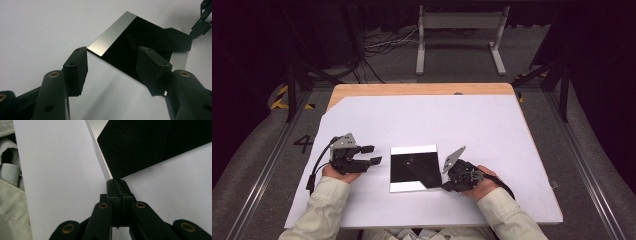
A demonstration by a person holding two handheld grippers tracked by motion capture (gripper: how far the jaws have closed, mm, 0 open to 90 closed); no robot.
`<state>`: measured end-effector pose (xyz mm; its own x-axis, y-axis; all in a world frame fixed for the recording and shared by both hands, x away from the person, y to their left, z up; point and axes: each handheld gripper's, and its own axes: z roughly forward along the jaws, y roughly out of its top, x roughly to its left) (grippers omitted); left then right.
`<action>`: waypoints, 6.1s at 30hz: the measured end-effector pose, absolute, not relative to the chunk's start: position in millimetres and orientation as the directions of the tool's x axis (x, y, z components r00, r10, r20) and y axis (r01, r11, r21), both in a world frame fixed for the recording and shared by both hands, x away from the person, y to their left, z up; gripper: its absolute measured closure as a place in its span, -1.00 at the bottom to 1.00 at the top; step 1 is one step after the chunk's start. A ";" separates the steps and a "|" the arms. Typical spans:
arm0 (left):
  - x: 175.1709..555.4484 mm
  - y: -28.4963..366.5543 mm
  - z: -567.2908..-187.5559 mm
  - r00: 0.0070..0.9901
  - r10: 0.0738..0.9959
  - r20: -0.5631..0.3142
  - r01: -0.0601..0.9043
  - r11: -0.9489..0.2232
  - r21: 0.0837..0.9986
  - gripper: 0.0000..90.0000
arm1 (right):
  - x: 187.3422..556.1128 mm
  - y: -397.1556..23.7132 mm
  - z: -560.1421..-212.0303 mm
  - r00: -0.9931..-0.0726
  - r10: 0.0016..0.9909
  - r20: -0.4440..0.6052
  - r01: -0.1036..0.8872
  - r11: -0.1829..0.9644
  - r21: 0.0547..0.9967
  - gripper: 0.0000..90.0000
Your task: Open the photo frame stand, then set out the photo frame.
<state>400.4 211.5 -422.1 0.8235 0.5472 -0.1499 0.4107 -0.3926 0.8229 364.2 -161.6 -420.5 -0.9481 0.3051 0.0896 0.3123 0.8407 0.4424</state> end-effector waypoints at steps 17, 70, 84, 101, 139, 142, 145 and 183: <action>401.4 209.9 -423.1 0.823 0.546 -0.156 0.415 -0.391 0.822 -0.05 | 360.0 -168.8 -401.3 -0.947 0.312 0.081 0.305 0.785 0.539 0.99; 406.7 203.9 -426.3 0.805 0.575 -0.148 0.438 -0.407 0.801 -0.05 | 354.7 -182.7 -363.7 -0.878 0.469 0.093 0.369 0.539 0.757 0.92; 406.5 201.9 -425.9 0.807 0.572 -0.150 0.440 -0.411 0.798 -0.05 | 364.2 -193.5 -353.3 -0.836 0.538 0.110 0.426 0.509 0.748 0.81; 407.3 201.4 -427.2 0.804 0.576 -0.149 0.442 -0.410 0.798 -0.06 | 385.3 -192.7 -342.1 -0.804 0.571 0.169 0.509 0.512 0.692 0.66; 406.6 204.0 -428.8 0.797 0.595 -0.108 0.416 -0.410 0.812 -0.07 | 431.1 -166.9 -341.4 -0.656 0.639 0.403 0.744 0.454 0.491 0.28; 406.7 204.2 -428.8 0.797 0.594 -0.109 0.416 -0.409 0.812 -0.07 | 433.5 -166.8 -342.8 -0.646 0.637 0.421 0.754 0.446 0.482 0.27; 407.0 204.2 -429.0 0.797 0.594 -0.107 0.415 -0.410 0.813 -0.07 | 435.5 -167.2 -343.9 -0.631 0.638 0.442 0.768 0.433 0.472 0.25; 406.6 203.2 -429.2 0.797 0.595 -0.105 0.414 -0.411 0.812 -0.08 | 446.6 -153.7 -391.5 -0.488 0.568 0.663 0.871 0.371 0.323 0.13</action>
